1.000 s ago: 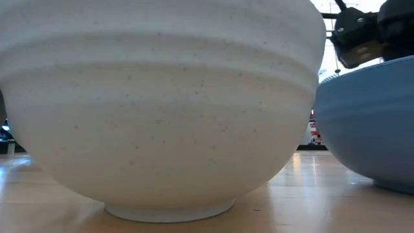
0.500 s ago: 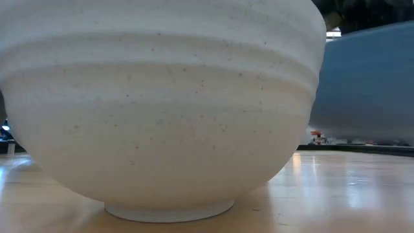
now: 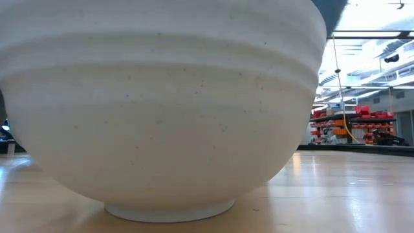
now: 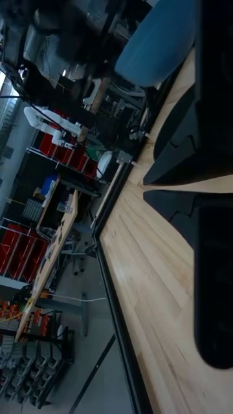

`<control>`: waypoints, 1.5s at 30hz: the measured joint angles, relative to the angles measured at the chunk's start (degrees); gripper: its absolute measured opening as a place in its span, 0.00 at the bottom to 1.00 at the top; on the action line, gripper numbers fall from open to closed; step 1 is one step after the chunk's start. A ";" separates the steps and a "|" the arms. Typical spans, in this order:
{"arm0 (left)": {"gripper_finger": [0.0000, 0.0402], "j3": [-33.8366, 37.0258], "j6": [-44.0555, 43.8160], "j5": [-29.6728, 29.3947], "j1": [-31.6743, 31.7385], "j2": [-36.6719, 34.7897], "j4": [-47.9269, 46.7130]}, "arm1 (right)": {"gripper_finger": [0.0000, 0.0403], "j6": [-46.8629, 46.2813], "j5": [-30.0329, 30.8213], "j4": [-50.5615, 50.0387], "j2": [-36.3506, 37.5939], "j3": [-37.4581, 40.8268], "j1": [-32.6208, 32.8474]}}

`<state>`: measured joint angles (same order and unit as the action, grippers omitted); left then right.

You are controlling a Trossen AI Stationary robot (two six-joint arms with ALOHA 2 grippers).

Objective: Nest bowls inside each other
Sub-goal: Stack the blue bowl on top of the right black bowl

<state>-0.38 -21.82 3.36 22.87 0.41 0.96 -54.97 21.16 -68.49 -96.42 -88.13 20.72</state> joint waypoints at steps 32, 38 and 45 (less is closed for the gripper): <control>0.07 0.00 0.59 -0.02 0.00 0.12 0.02 | 0.01 14.74 -16.63 13.26 -4.14 -0.56 -21.93; 0.06 0.02 0.59 -0.02 0.00 1.30 0.03 | 0.01 16.85 -18.88 12.95 -8.45 -0.49 -23.37; 0.08 0.02 0.59 0.00 -0.01 1.94 0.05 | 0.01 17.26 -19.84 12.21 -10.80 -0.49 -24.33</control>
<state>-0.36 -21.23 3.35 22.86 2.35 1.02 -37.71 1.32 -56.28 -107.22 -88.62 -3.62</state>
